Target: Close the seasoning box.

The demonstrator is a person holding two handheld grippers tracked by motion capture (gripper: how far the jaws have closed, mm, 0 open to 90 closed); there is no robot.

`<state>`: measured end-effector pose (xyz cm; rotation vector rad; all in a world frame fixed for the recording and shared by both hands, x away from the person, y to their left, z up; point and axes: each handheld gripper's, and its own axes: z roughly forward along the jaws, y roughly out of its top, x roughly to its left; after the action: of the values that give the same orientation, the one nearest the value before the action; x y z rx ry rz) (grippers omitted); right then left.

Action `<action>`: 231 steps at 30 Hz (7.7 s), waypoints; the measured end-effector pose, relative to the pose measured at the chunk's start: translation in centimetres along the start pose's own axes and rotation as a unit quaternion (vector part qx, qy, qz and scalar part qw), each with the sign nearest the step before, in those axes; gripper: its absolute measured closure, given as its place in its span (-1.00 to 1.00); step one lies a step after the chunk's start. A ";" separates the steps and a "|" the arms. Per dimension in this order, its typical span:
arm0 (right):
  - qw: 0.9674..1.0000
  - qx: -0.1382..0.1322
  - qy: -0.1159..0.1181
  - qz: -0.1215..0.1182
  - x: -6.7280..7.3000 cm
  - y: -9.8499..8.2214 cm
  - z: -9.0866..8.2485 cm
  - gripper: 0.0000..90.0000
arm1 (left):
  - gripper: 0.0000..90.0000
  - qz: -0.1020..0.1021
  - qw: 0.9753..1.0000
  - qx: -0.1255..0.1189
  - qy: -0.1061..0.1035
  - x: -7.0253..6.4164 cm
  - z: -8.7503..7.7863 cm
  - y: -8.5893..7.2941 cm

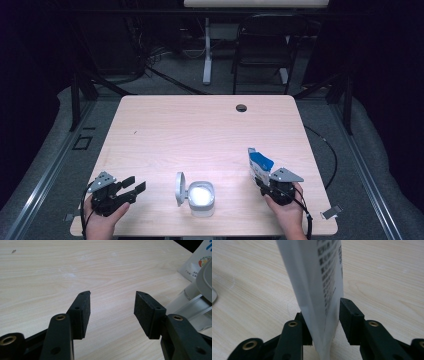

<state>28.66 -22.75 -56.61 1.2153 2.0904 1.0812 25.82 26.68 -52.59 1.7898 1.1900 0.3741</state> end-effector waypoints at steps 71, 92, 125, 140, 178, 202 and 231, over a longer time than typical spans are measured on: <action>1.000 0.016 0.022 0.012 0.9 -1.2 -2.5 -0.14 | 0.39 0.083 0.994 0.008 -0.066 -7.1 0.8 2.6; 1.000 0.016 0.023 0.009 1.4 -0.7 -2.4 -0.15 | 0.87 0.102 0.991 0.009 -0.085 -8.6 0.5 2.8; 1.000 0.015 0.017 0.017 1.1 -0.8 -2.6 -0.15 | 1.00 0.109 0.988 0.012 -0.111 -10.2 1.2 3.0; 1.000 0.017 0.018 0.016 1.0 -0.8 -2.7 -0.15 | 1.00 0.126 0.983 0.023 -0.130 -11.6 1.9 2.8; 1.000 0.018 0.021 0.013 1.1 -0.8 -2.5 -0.16 | 1.00 0.077 0.995 0.003 -0.069 -6.0 -0.2 2.7; 0.999 0.022 0.022 0.014 1.1 -0.9 -2.3 -0.16 | 0.96 -0.003 1.000 0.007 0.009 1.2 -0.1 -0.3; 0.999 0.040 0.018 -0.004 1.2 -1.1 -1.9 -0.16 | 0.02 -0.016 0.996 0.050 0.070 3.6 1.7 -2.6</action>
<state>26.15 -22.81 -56.43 1.2338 2.1825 1.0319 27.24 29.14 -56.40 1.8516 1.3544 0.4332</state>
